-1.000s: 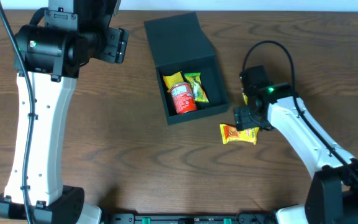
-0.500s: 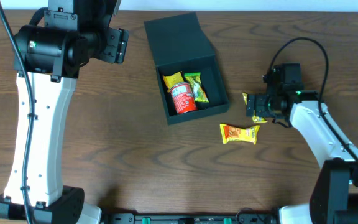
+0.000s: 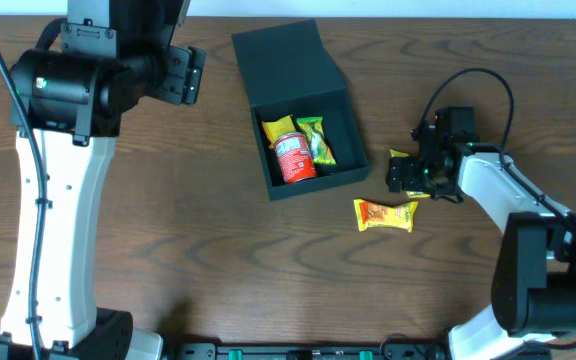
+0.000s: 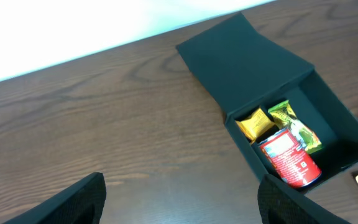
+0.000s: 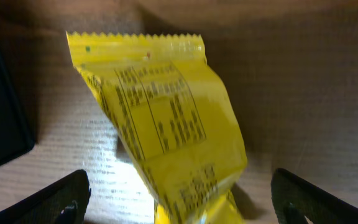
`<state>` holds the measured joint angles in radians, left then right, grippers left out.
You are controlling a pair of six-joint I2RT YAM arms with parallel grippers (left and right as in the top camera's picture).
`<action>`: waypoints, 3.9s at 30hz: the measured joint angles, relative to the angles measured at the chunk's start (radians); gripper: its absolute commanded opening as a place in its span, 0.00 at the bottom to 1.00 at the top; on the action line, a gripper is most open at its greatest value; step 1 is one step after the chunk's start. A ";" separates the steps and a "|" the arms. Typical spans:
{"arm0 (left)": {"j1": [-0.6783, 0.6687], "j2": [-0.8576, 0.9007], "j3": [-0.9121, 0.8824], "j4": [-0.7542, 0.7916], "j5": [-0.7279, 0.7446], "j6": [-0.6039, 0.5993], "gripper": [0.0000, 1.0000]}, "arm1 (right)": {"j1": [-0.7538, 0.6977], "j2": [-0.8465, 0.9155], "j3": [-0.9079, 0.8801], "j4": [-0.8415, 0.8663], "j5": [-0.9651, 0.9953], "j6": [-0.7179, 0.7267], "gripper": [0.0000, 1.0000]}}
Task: Pack container
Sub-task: 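Grasp the yellow packet with the right gripper and lift, then carry the yellow packet into the box and lower it beside the Pandan packet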
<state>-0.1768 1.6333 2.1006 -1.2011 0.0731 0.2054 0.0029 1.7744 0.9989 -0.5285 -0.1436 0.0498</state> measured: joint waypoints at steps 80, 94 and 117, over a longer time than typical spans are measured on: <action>0.000 -0.254 0.000 0.139 -0.001 0.039 0.84 | 0.376 0.214 0.640 -0.479 0.132 -0.161 0.43; 0.000 -0.254 0.000 0.122 -0.001 0.039 0.84 | 0.388 0.254 0.642 -0.411 0.116 -0.171 0.41; 0.000 -0.255 0.000 0.104 -0.001 0.039 0.84 | 0.388 0.362 0.641 -0.324 0.139 -0.170 0.02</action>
<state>-0.1768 1.3781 2.1006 -1.0969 0.0719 0.2447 0.3912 2.1368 1.6402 -0.8528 -0.0044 -0.1200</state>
